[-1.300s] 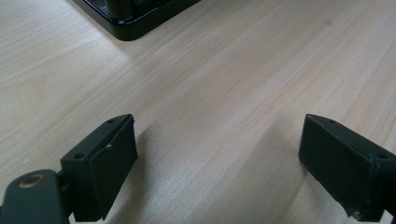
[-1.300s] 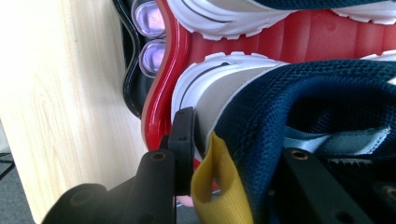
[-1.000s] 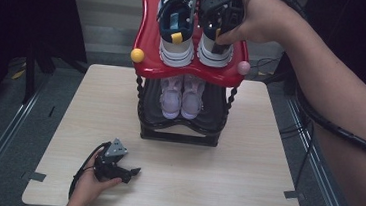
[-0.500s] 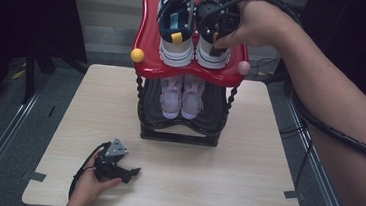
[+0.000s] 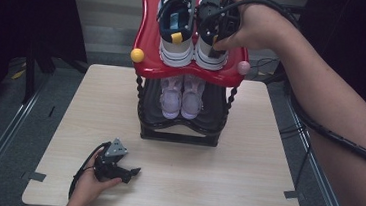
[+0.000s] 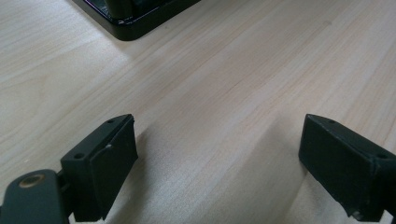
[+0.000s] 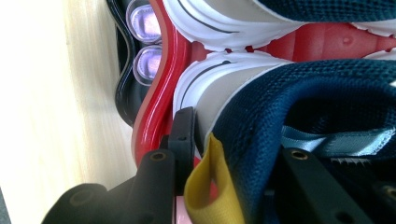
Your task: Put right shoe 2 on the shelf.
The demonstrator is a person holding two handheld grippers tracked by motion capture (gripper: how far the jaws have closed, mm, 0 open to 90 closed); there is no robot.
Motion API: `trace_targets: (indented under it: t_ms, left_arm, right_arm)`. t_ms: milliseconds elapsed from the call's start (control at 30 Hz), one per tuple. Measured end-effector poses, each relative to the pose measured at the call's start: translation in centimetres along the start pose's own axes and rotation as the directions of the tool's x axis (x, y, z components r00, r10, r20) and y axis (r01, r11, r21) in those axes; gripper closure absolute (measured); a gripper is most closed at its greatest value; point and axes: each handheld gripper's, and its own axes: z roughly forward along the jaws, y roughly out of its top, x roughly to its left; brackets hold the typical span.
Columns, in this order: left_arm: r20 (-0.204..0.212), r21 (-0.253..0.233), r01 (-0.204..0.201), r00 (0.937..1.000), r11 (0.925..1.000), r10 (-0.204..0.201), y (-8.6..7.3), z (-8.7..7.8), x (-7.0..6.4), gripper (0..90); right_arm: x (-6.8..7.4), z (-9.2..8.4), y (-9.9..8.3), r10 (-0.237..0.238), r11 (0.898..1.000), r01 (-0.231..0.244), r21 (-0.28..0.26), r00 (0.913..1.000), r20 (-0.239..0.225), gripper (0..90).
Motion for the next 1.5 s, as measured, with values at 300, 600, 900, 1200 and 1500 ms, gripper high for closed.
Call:
trace_targets:
  t_ms: [300,600,900,1200,1500]
  left_arm:
    - [0.000,-0.001,-0.001,1.0000,1.0000,0.001,0.0,0.0,0.0,10.9]
    - [0.001,0.001,0.001,1.0000,1.0000,-0.001,0.0,0.0,0.0,10.9]
    - [0.001,0.000,0.001,1.0000,1.0000,-0.001,0.0,0.0,0.0,10.9]
    - [0.000,-0.001,-0.001,1.0000,1.0000,0.001,0.0,0.0,0.0,11.0]
    - [-0.002,0.000,-0.005,1.0000,1.0000,0.005,0.0,0.0,0.0,11.0]
  right_arm:
    - [0.1,0.1,-0.3,0.014,1.000,-0.014,-0.008,0.9999,0.005,66.6]
    - [-0.3,0.0,-0.5,0.075,0.997,-0.075,-0.023,0.9972,-0.006,59.4]
    - [-0.7,-0.5,-0.6,0.132,0.988,-0.134,-0.072,0.9907,-0.033,45.9]
    - [-0.9,-1.1,-0.9,0.184,0.978,-0.189,-0.087,0.9814,-0.054,36.7]
    - [-1.3,-2.3,-0.9,0.229,0.968,-0.235,-0.090,0.9708,-0.072,27.8]
